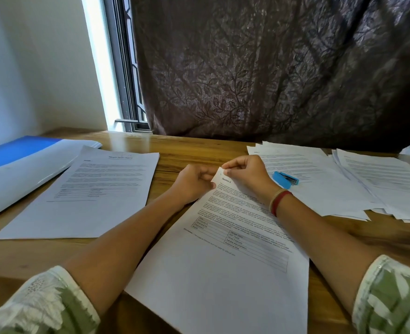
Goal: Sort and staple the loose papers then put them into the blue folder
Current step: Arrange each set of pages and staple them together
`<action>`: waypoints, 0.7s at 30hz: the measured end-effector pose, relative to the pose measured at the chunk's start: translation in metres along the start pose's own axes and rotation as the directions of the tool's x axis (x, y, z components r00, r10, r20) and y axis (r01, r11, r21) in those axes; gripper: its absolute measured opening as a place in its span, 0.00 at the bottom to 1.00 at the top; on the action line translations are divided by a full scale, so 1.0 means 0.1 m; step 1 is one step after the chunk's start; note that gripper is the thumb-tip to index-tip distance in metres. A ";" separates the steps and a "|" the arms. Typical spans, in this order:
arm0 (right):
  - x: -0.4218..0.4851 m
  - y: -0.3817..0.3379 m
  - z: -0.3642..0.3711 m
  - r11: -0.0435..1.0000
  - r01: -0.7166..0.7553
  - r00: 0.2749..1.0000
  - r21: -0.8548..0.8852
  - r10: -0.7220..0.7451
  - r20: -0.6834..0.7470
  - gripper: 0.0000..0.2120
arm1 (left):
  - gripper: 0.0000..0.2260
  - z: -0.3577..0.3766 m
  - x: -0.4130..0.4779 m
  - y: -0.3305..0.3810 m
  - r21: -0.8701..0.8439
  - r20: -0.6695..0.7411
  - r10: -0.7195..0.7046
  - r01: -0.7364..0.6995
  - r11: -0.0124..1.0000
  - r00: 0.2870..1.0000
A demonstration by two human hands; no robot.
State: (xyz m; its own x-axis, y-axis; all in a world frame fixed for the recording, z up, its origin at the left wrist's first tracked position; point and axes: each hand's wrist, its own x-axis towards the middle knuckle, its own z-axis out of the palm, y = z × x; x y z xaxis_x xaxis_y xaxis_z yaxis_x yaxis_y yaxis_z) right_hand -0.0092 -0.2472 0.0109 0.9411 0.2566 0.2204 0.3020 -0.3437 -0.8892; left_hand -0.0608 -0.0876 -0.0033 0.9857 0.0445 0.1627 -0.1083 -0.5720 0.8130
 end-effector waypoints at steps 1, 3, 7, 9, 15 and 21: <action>0.00 0.00 0.00 1.000 -0.003 1.000 0.016 0.003 -0.001 0.09 | 0.15 0.01 0.00 0.01 -0.016 -0.016 0.004 -0.004 1.000 1.000; 0.00 0.00 0.01 0.999 -0.011 1.000 0.039 0.011 -0.003 0.09 | 0.17 0.02 -0.01 0.03 -0.045 -0.052 -0.010 0.007 0.999 0.999; 0.03 0.03 0.02 0.998 -0.023 1.000 0.066 0.023 -0.010 0.08 | 0.13 0.03 -0.04 0.06 -0.121 -0.060 -0.008 0.000 0.993 0.998; 0.05 0.04 0.02 0.993 -0.032 0.999 0.110 0.032 0.001 0.07 | 0.10 0.00 -0.05 0.07 -0.260 -0.064 -0.048 0.030 0.965 0.997; 0.07 0.01 0.04 0.986 -0.059 0.997 0.156 0.051 0.056 0.05 | 0.05 -0.05 -0.08 0.11 -0.369 -0.054 -0.191 0.158 0.916 0.980; 0.03 0.00 0.04 0.984 -0.078 0.994 0.160 0.064 0.087 0.04 | 0.04 -0.07 -0.11 0.17 -0.370 -0.033 -0.237 0.209 0.905 0.971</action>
State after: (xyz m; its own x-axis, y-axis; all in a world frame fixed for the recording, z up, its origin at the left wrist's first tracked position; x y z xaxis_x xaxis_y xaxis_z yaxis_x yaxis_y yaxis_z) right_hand -0.0069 -0.2432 0.0099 0.9417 0.3115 0.1270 0.1996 -0.2134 -0.9564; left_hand -0.0748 -0.0925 0.0125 0.9785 0.2058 -0.0165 0.0598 -0.2059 0.9767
